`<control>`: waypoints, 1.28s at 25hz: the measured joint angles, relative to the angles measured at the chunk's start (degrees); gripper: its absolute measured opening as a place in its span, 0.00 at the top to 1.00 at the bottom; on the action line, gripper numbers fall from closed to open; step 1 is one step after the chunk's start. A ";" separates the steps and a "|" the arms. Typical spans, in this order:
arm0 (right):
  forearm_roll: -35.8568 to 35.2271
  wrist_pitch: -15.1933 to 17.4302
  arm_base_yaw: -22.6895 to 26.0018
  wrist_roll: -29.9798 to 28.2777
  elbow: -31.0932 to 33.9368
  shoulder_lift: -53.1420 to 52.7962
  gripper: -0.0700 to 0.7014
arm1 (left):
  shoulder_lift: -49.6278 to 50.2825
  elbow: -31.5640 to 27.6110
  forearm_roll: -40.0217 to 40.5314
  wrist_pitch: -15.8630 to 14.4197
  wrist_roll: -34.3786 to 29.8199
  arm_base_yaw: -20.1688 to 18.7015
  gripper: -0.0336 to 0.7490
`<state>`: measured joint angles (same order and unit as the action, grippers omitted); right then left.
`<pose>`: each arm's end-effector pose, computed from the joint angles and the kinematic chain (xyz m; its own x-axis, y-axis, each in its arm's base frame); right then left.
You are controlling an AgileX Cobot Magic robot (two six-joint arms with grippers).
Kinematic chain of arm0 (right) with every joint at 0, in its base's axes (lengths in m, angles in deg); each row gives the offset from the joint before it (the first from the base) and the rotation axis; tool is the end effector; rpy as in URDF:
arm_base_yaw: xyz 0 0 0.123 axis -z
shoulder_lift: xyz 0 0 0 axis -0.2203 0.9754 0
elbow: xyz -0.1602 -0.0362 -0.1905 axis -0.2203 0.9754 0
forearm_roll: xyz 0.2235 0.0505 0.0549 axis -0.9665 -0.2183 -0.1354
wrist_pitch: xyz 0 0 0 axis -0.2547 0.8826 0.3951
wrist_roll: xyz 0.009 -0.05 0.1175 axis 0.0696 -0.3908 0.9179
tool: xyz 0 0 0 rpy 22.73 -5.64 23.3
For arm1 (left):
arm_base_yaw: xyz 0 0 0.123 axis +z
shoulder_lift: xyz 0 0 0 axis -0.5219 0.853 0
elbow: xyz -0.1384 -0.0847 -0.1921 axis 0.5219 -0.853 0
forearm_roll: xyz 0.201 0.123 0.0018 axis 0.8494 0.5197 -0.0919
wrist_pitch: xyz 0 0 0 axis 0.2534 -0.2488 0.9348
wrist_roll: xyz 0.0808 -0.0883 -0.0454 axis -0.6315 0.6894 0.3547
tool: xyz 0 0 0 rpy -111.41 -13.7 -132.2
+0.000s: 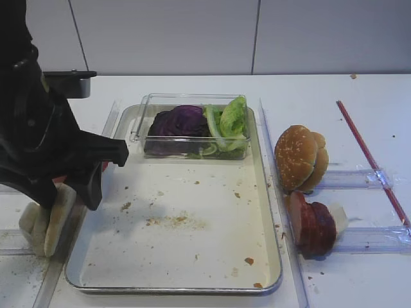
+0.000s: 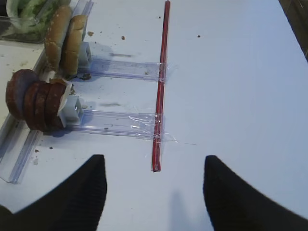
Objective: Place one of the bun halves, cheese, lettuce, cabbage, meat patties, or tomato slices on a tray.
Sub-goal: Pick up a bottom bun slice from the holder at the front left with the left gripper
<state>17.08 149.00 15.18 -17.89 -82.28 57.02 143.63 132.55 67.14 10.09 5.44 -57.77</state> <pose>0.0432 0.0112 0.2371 -0.5202 -0.0878 -0.8495 -0.1017 0.9940 -0.0405 0.2319 -0.1209 0.2032 -0.9908 0.1075 -0.0821 0.1138 0.9906 -0.0763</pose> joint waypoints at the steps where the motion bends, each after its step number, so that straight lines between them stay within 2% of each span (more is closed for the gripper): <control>1: 0.00 0.00 0.00 0.00 0.00 0.00 0.29 | 0.00 0.13 0.11 0.00 0.00 0.00 0.43; 6: 0.00 0.00 0.00 0.00 0.00 0.00 0.29 | 0.64 0.37 0.48 0.24 0.00 0.00 0.43; 14: 0.00 0.00 0.00 0.00 0.00 0.00 0.29 | 2.82 1.33 0.59 -0.86 0.53 -0.35 0.43; 18: 0.00 0.00 0.00 0.00 0.00 0.00 0.29 | 2.92 1.39 3.32 -1.74 2.20 -0.46 0.46; 22: 0.00 0.00 0.00 0.00 0.00 0.00 0.29 | 4.25 0.89 8.67 -1.88 3.25 -0.46 0.58; 28: 0.00 0.00 0.00 -0.10 0.00 0.00 0.29 | 4.52 0.81 9.84 -1.88 3.40 -0.46 0.82; 32: 0.00 0.00 0.00 -0.10 0.00 0.00 0.29 | 4.52 0.81 9.98 -1.88 3.40 -0.46 0.87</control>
<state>17.08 149.00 15.18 -18.00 -82.28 57.02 148.15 133.36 77.12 8.21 8.84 -58.23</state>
